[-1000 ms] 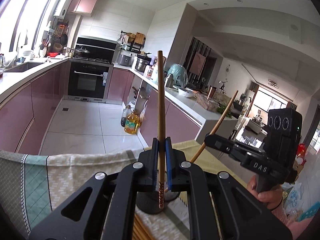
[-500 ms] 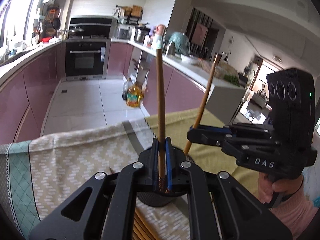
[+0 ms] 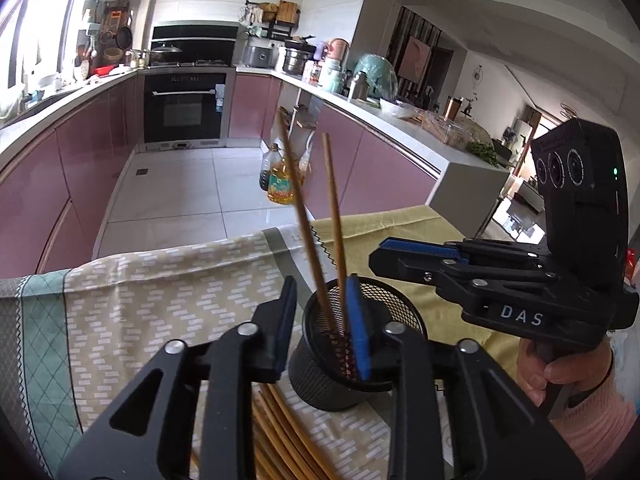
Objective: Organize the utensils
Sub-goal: 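Lower the right tool toward the chopsticks on the table, then grasp one chopstick with the left tool while the right tool grasps another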
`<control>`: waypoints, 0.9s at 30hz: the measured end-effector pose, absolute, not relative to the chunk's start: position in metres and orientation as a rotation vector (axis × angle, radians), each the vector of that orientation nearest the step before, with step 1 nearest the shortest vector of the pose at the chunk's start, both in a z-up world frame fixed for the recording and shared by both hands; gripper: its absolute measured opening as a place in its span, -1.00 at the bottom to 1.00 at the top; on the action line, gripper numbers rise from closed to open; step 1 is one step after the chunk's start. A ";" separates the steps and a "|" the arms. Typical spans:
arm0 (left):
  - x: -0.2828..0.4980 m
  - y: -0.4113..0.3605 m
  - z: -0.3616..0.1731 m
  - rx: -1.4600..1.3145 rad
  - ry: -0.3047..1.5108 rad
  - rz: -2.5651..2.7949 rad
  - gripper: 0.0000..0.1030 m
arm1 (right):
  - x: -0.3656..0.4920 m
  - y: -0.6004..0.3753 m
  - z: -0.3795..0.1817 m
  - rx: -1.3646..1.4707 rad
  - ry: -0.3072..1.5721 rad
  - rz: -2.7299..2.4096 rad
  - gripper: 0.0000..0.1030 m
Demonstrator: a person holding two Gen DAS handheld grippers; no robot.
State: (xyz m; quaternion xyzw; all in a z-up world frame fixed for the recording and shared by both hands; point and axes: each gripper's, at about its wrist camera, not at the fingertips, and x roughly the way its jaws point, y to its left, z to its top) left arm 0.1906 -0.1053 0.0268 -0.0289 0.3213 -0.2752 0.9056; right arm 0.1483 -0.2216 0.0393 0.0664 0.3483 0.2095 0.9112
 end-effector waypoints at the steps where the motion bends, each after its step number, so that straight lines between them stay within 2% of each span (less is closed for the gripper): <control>1: 0.187 -0.102 0.027 -0.064 0.654 -0.563 -0.39 | 0.145 -0.222 0.040 0.136 0.708 0.431 -0.58; 4: 0.177 -0.087 0.036 -0.080 0.609 -0.540 -0.29 | 0.133 -0.222 0.044 0.140 0.678 0.436 -0.42; 7: 0.163 -0.074 0.045 -0.070 0.572 -0.513 -0.19 | 0.117 -0.221 0.049 0.130 0.641 0.467 -0.13; 8: 0.158 -0.069 0.047 -0.064 0.567 -0.513 -0.13 | 0.111 -0.220 0.051 0.123 0.628 0.480 -0.10; 13: 0.133 -0.050 0.039 -0.033 0.590 -0.492 0.03 | 0.078 -0.210 0.056 0.091 0.594 0.563 -0.02; 27: 0.094 -0.008 -0.044 -0.024 0.778 -0.431 0.05 | 0.047 -0.155 -0.009 0.027 0.795 0.665 0.01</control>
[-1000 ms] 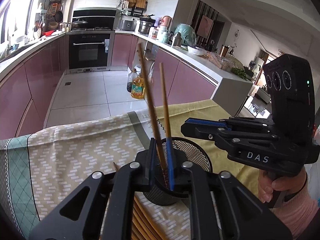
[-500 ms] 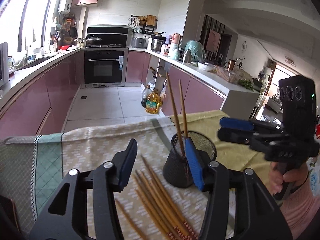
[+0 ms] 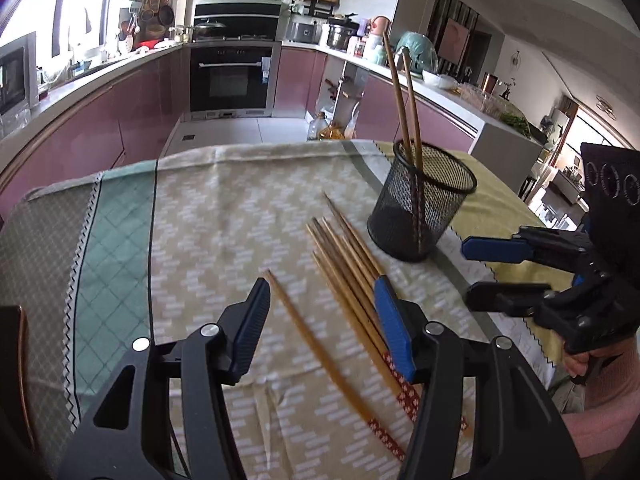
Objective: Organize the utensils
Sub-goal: 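Grasp one chopstick with the left tool while the right tool grasps another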
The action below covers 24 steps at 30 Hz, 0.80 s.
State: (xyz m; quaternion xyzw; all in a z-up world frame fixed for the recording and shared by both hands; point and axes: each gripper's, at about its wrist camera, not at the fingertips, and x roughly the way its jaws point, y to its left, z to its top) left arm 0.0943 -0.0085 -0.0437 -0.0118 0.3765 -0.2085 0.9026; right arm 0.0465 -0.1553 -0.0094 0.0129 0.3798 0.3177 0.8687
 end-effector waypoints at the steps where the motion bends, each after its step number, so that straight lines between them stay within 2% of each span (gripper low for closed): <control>1: 0.093 -0.008 -0.047 -0.023 0.791 -0.432 0.05 | 0.047 -0.152 -0.015 0.023 0.814 0.655 0.01; 6: 0.086 -0.016 -0.066 -0.009 0.855 -0.444 0.04 | 0.050 -0.147 -0.038 0.010 0.879 0.590 -0.04; 11: 0.078 -0.022 -0.076 0.012 0.890 -0.459 0.01 | 0.053 -0.149 -0.051 0.011 0.912 0.551 -0.27; 15: 0.077 -0.025 -0.082 0.021 0.917 -0.458 -0.05 | 0.052 -0.150 -0.055 0.002 0.923 0.534 -0.33; 18: 0.077 -0.027 -0.087 0.028 0.941 -0.459 -0.16 | 0.055 -0.148 -0.057 -0.011 0.938 0.521 -0.40; 20: 0.079 -0.029 -0.092 0.035 0.964 -0.455 -0.34 | 0.057 -0.146 -0.059 -0.015 0.942 0.516 -0.42; 24: 0.080 -0.030 -0.094 0.041 0.965 -0.440 -0.43 | 0.057 -0.148 -0.059 -0.028 0.951 0.501 -0.45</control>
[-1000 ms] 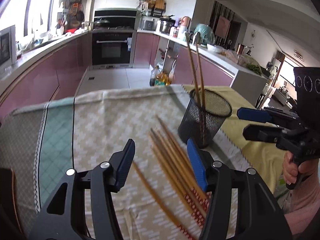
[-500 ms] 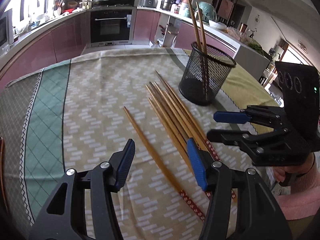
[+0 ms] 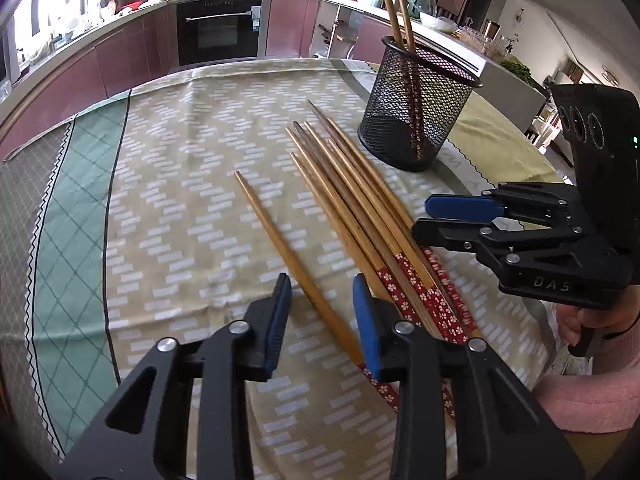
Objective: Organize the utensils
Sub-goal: 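Grasp one chopstick with the left tool while the right tool grasps another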
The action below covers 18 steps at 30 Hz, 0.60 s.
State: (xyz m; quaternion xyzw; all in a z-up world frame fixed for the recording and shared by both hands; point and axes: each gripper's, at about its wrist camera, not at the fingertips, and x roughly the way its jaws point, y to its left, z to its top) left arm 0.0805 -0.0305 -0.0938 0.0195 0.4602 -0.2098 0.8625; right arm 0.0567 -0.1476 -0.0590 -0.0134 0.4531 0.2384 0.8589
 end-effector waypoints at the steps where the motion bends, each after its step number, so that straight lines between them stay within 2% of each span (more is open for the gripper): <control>1: 0.081 -0.030 -0.094 0.040 0.966 -0.435 -0.52 | 0.056 -0.149 -0.059 -0.029 0.952 0.501 -0.46; 5: 0.087 -0.026 -0.094 0.019 0.970 -0.419 -0.69 | 0.053 -0.154 -0.057 -0.051 0.954 0.480 -0.46; 10: 0.089 -0.026 -0.093 0.033 0.966 -0.399 -0.65 | 0.057 -0.150 -0.058 -0.083 0.952 0.459 -0.46; 13: 0.089 -0.026 -0.093 0.035 0.967 -0.398 -0.56 | 0.061 -0.144 -0.059 -0.105 0.943 0.451 -0.46; 18: 0.092 -0.024 -0.095 0.022 0.965 -0.395 -0.58 | 0.066 -0.139 -0.060 -0.122 0.925 0.431 -0.46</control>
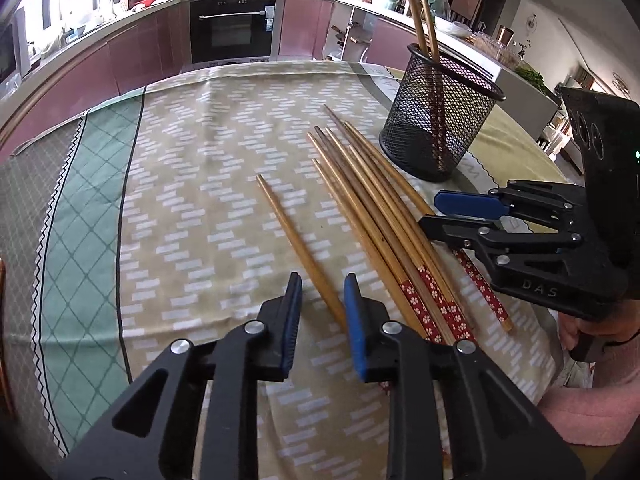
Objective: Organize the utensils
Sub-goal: 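Grasp one chopstick with the left tool while the right tool grasps another, then lift both chopsticks and drop them into the mesh cup with both tools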
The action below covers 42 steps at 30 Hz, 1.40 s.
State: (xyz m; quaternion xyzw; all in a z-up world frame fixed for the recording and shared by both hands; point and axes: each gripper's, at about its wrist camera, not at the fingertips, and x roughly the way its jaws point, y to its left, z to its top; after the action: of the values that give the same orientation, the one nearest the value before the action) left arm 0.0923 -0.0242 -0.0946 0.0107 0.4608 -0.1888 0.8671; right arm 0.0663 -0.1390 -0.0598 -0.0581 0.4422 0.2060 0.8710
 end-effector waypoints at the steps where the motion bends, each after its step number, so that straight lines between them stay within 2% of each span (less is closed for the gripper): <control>1: 0.093 -0.025 -0.095 0.019 0.964 -0.393 -0.59 | 0.067 -0.138 -0.060 -0.120 0.921 0.428 -0.45; 4: 0.097 -0.026 -0.096 0.008 0.963 -0.381 -0.70 | 0.070 -0.138 -0.060 -0.101 0.919 0.416 -0.53; 8: 0.100 -0.026 -0.096 -0.007 0.959 -0.369 -0.76 | 0.071 -0.143 -0.060 -0.061 0.920 0.402 -0.85; 15: 0.101 -0.020 -0.096 -0.057 0.961 -0.358 -0.86 | 0.067 -0.149 -0.057 -0.009 0.908 0.405 -0.89; 21: 0.094 -0.021 -0.089 -0.058 0.940 -0.392 -0.86 | 0.056 -0.151 -0.046 0.000 0.885 0.501 -0.89; 31: 0.092 -0.035 -0.095 -0.010 0.960 -0.453 -0.85 | 0.056 -0.141 -0.057 -0.061 0.955 0.534 -0.86; 37: 0.093 -0.037 -0.097 0.036 0.970 -0.458 -0.72 | 0.062 -0.138 -0.061 -0.062 0.959 0.533 -0.84; 42: 0.097 -0.041 -0.097 0.050 0.967 -0.442 -0.79 | 0.066 -0.137 -0.061 -0.064 0.950 0.531 -0.87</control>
State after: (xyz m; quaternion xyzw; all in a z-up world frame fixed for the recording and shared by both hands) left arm 0.0973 -0.0407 -0.0969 0.0238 0.4611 -0.2109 0.8616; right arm 0.0663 -0.1366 -0.0609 -0.0303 0.4517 0.2526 0.8551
